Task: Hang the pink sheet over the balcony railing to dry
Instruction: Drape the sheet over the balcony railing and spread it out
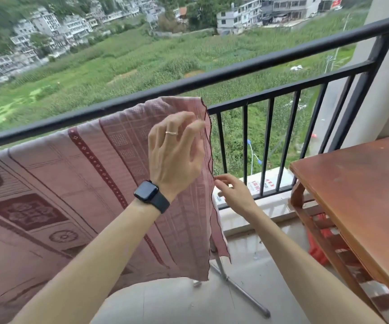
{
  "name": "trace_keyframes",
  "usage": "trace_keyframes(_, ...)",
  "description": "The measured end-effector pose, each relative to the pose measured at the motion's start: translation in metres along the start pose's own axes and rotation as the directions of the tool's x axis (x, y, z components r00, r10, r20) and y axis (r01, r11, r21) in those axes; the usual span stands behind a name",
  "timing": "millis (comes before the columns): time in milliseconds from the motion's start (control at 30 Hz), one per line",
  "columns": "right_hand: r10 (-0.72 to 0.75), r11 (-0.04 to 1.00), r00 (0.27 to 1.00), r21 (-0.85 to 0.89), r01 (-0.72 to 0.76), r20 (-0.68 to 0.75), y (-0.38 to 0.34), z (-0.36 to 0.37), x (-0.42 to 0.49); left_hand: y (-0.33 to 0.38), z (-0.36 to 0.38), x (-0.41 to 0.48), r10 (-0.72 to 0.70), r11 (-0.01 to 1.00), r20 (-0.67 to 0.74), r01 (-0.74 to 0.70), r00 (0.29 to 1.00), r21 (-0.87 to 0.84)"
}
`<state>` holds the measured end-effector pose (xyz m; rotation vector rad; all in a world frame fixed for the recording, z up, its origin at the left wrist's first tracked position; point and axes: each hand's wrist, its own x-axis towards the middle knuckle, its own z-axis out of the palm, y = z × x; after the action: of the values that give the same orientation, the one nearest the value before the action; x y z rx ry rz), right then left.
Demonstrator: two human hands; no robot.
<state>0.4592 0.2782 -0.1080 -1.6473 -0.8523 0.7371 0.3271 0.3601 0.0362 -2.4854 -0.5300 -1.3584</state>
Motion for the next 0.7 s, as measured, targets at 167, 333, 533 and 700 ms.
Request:
trace_keyframes(167, 0.024, 0.999, 0.994, -0.043, -0.020, 0.103, 0.003, 0.018, 0.021, 0.020, 0.021, -0.099, -0.464, 0.878, 0.260, 0.480, 0.847, 0.002)
trace_keyframes(333, 0.048, 0.989, 0.999, -0.138, -0.050, -0.013, 0.022, 0.032, 0.036, 0.003, 0.070, -0.147, -0.636, 0.727, 0.663, 0.594, 0.395, 0.343)
trace_keyframes(533, 0.089, 0.954, 0.991, -0.294, -0.057, 0.097, 0.042, 0.026, 0.051, -0.009, 0.093, -0.161, -0.673, 0.724, 0.677, 0.457, 0.298, 0.517)
trace_keyframes(700, 0.037, 0.950, 0.973, -0.310, 0.036, 0.227, 0.051, 0.016, 0.080, -0.001, 0.104, -0.159, -0.726, 0.659, 0.620, 0.557, 0.296, 0.505)
